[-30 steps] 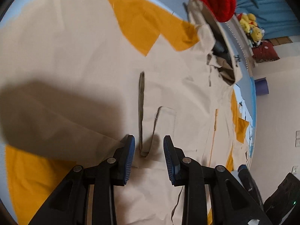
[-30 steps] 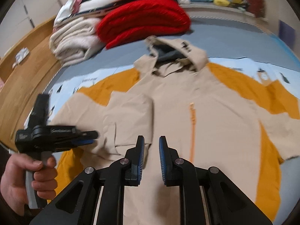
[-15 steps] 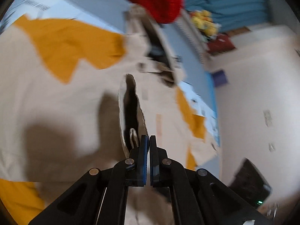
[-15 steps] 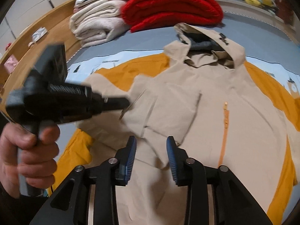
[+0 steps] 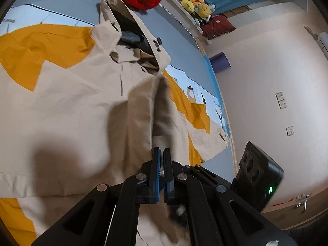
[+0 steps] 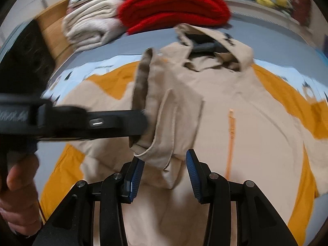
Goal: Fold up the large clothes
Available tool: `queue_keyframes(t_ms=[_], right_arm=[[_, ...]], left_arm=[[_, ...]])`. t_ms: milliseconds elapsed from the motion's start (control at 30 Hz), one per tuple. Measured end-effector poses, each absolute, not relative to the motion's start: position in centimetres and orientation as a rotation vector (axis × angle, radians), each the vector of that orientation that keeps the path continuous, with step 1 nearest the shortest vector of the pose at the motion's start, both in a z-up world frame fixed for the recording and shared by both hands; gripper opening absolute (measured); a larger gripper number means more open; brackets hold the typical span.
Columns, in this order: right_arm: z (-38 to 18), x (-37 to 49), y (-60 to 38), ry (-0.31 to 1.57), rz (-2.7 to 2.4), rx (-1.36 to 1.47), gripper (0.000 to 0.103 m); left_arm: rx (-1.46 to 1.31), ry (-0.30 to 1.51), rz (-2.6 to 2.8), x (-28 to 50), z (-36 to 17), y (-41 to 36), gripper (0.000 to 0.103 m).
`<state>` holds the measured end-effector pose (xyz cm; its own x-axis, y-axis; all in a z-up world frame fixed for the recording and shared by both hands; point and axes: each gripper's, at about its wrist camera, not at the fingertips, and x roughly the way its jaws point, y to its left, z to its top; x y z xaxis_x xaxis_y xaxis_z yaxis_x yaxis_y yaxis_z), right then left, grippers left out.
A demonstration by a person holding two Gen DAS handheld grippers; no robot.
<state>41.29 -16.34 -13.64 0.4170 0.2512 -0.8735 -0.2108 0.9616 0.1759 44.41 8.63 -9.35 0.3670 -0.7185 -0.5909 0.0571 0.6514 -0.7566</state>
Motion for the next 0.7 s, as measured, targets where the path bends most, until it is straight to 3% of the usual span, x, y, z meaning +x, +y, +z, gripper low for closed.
queue_keyframes(t_ms=[67,167,333,433,700], right_arm=[[-13.6,41.6,-17.6,1.102,0.250,0.077,0.022],[-13.4,41.9,-19.9,1.090,0.172,0.132,0.017],[-12.7,42.1,-24.5,1.065,0.031,0.264,0.014],[-11.4,41.9,-27.5,1.000,-0.068,0.329,0.013],[-11.8,41.9,-35.9,0.992,-0.312,0.516,0.013]], left_arm=[[-0.704,1.079,-0.520,44.5,-9.2,9.2,0.000],[-0.659,1.032,-0.378,44.6,-8.3,11.3,0.000],[-0.453,0.870,0.010,43.8,-5.1,16.4,0.000],[-0.500,0.830,0.150,43.2,-4.8,19.9,0.003],[-0.501,1.027,0.240,43.7,-9.4,21.8,0.003]])
